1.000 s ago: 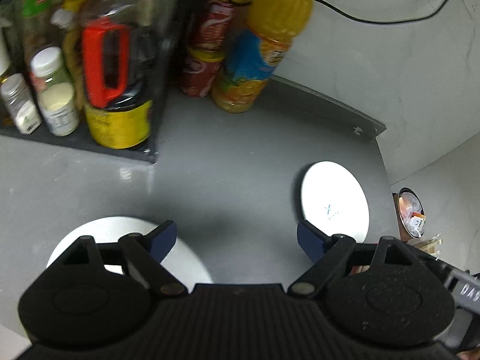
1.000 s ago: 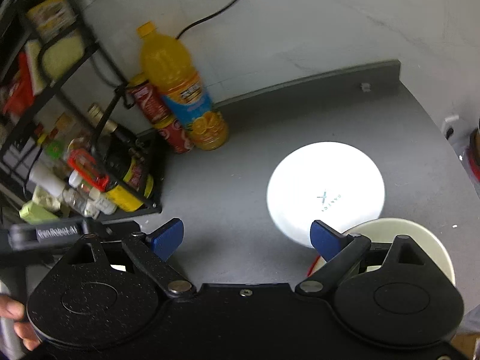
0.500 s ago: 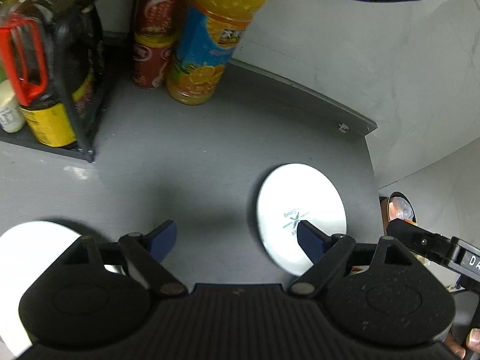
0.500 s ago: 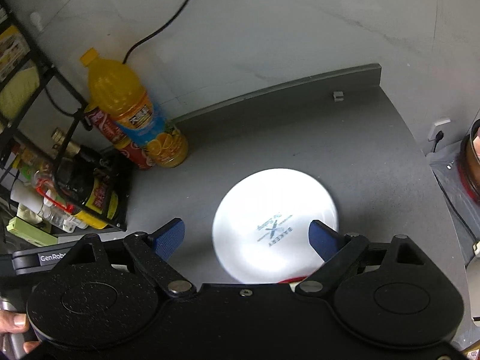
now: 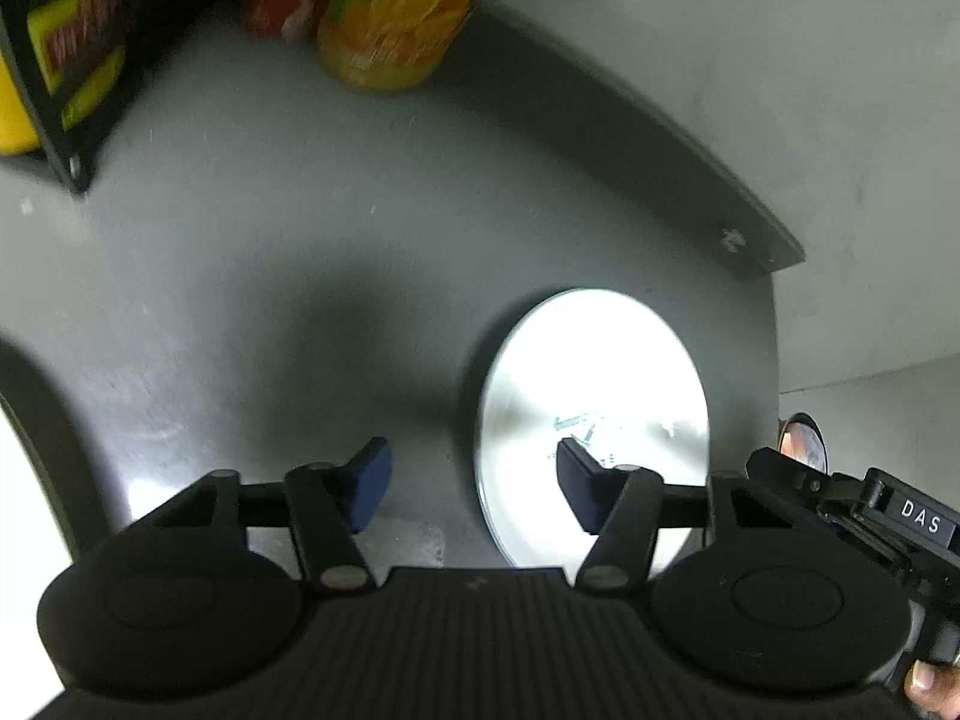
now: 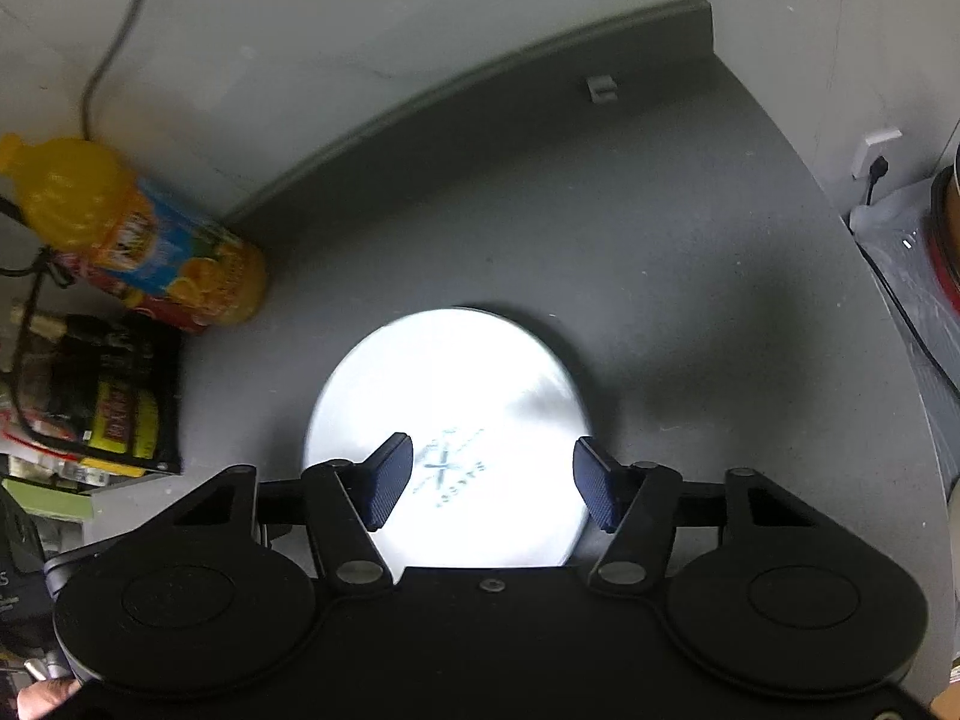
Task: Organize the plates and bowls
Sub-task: 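Close both grippers on the rim of the X-logo plate, then lift the X-logo plate with both grippers and carry it over the plate stack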
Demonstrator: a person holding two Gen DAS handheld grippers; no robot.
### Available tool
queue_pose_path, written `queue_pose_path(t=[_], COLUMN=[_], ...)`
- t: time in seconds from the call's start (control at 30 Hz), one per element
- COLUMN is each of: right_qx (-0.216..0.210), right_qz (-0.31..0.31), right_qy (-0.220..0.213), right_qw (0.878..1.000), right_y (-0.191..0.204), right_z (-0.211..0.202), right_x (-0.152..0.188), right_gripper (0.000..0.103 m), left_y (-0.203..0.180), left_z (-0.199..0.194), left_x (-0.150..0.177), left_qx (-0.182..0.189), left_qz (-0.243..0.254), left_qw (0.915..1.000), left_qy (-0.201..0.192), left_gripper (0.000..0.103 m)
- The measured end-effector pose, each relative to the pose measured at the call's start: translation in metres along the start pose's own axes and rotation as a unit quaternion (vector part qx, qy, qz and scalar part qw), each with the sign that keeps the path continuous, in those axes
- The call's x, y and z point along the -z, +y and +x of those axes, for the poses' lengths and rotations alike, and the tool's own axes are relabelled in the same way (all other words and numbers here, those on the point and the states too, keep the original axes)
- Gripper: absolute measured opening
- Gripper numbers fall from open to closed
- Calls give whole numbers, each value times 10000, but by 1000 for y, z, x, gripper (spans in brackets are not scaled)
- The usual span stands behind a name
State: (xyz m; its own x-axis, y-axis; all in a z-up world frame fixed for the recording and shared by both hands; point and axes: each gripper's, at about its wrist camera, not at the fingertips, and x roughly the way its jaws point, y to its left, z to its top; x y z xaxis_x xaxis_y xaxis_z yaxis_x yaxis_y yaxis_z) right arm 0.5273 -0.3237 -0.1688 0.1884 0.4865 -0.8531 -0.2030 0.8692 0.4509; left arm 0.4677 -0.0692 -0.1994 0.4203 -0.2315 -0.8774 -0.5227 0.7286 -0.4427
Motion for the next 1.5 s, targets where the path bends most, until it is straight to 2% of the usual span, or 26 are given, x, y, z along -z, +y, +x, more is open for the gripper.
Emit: queue_pose_path(t=[0.27,0.43,0.53,0.73,0.8,0.87,1.1,1.3,1.5], right_qx=[49,60,11,-92,-100,-95,-399,-675,-826], right_qz=[21,-38,-38,-159,-208,-254,-412,-522,-591], right_qy=[429,600,723,622,587,551,141,-24,-112], right_qw=[9991,9982,9974,9979,9980,9981,9983,9963,9948], right_y=[-13,-17,-21,-22,-25,-30,-22,-2,24], right_z=[36,53,63,63,63,61,37,25,18], right_x=[-5,-7,-8,-15,-15,-15,-15,-14,-10], right_gripper=[47,42,31,29,25,17,8,5,5], left_y=[6,3,1,0,1,3,7,24,40], left_z=[32,45,48,57,57,58,46,26,0], left_x=[1,-1,-3,-3,-5,-6,-6,-14,-20], left_qx=[-96,-78,-56,193,221,255,318,467,428], left_qz=[-404,-531,-545,-662,-732,-765,-644,-728,-746], left_qw=[9990,9983,9983,9970,9964,9959,9969,9960,9963], left_qy=[175,231,220,360,377,404,324,221,37], left_gripper=[45,28,24,12,12,10,8,8,8])
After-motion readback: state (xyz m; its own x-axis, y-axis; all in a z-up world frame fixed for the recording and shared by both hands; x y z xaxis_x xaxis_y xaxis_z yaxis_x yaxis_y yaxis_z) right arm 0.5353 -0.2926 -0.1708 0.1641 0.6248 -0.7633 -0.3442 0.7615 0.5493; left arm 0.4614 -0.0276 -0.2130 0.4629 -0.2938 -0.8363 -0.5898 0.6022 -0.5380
